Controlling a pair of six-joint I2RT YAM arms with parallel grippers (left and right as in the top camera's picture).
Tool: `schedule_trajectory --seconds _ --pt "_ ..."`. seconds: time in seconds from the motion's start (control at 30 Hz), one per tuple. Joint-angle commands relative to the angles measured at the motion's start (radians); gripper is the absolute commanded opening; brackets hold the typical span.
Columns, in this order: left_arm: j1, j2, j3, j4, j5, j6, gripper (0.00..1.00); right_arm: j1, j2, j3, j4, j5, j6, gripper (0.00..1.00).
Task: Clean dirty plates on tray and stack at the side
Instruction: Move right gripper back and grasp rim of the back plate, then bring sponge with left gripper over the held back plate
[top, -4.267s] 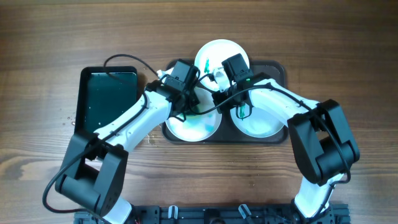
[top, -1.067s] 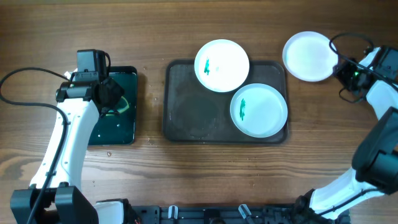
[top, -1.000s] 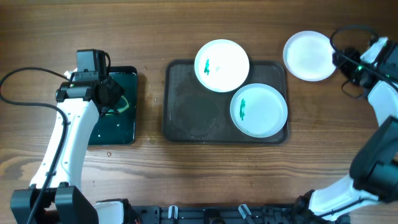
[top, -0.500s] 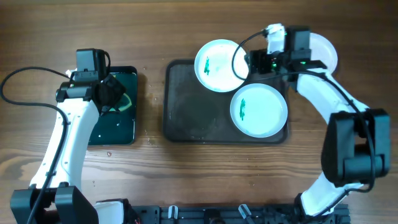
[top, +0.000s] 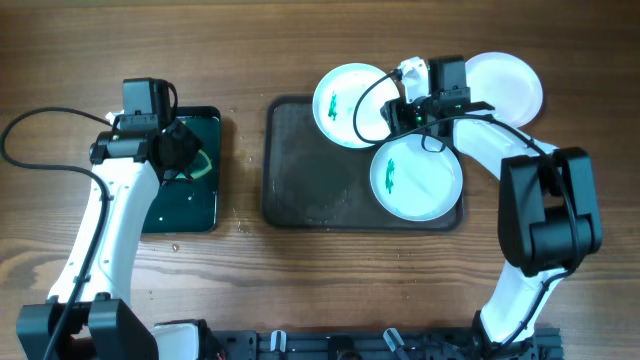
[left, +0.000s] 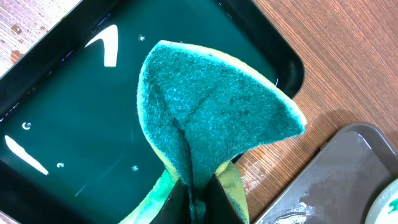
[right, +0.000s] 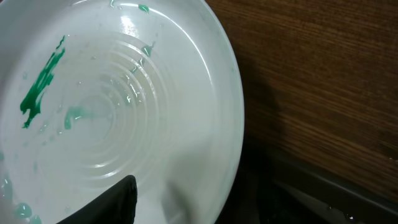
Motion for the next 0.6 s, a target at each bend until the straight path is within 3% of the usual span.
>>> schedule_trajectory --seconds 0.0,0.03,0.07,0.27,0.5,0.53,0.57 --pt "0.005 0.003 0.001 0.007 0.006 0.012 0.04 0.01 0.023 -0.002 0.018 0.013 -0.014 0.52" --pt "0.005 0.003 0.001 0.011 0.006 0.012 0.04 0.012 0.023 -0.002 0.019 0.013 -0.014 0.47" --pt "0.005 0.003 0.001 0.015 0.006 0.012 0.04 0.018 0.023 -0.002 0.019 0.013 -0.014 0.36" --pt "0.005 0.003 0.001 0.018 0.006 0.012 0.04 0.069 0.023 -0.002 -0.001 0.013 0.013 0.04" --pt "0.005 0.003 0.001 0.018 0.006 0.012 0.04 0.141 -0.008 -0.002 -0.19 0.005 0.035 0.04" --pt "0.005 0.003 0.001 0.018 0.008 0.012 0.04 0.151 -0.016 -0.002 -0.209 0.005 0.035 0.06" --pt "0.005 0.003 0.001 0.018 0.015 0.012 0.04 0.16 -0.021 -0.002 -0.217 0.005 0.035 0.17"
